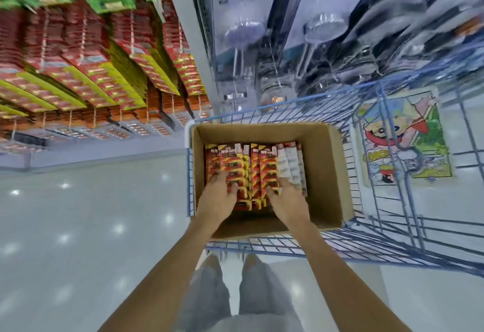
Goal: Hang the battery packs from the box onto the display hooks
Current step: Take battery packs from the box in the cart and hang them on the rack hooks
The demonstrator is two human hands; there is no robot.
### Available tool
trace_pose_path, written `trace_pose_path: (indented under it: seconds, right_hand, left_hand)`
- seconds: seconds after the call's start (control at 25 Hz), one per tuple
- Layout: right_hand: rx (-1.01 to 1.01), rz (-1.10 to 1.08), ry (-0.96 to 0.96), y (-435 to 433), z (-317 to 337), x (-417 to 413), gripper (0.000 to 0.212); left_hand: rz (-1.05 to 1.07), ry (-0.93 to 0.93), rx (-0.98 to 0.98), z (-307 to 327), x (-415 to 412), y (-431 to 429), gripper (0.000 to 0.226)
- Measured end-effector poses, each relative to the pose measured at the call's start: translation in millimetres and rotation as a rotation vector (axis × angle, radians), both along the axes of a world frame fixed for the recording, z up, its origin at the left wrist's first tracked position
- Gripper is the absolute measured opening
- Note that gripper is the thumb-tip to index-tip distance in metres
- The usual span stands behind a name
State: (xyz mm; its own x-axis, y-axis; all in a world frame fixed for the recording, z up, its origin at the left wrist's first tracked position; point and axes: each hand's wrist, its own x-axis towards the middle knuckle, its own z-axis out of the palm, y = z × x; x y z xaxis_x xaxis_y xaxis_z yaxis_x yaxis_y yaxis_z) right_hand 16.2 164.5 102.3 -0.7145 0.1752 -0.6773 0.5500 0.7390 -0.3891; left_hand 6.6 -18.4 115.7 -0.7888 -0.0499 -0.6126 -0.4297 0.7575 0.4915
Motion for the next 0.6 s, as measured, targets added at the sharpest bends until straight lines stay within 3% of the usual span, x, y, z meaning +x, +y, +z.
trace_pose_path:
  seconds: [0.32,0.48,0.6]
  right_hand:
    - [-0.004,-0.071,-0.118,1,-94,-30,0.040]
    - [-0.009,-0.135,-0.170,-5,-125,-40,0.063]
    - [0.006,-0.185,-0.169,-11,-139,-45,0.078]
  left_hand:
    - [0.204,-0.242,-0.038,-89,-20,10,0.056]
    - [0.285,-0.243,-0.116,-111,-29,24,0.083]
    - [0.329,-0.212,-0.142,-118,-33,30,0.086]
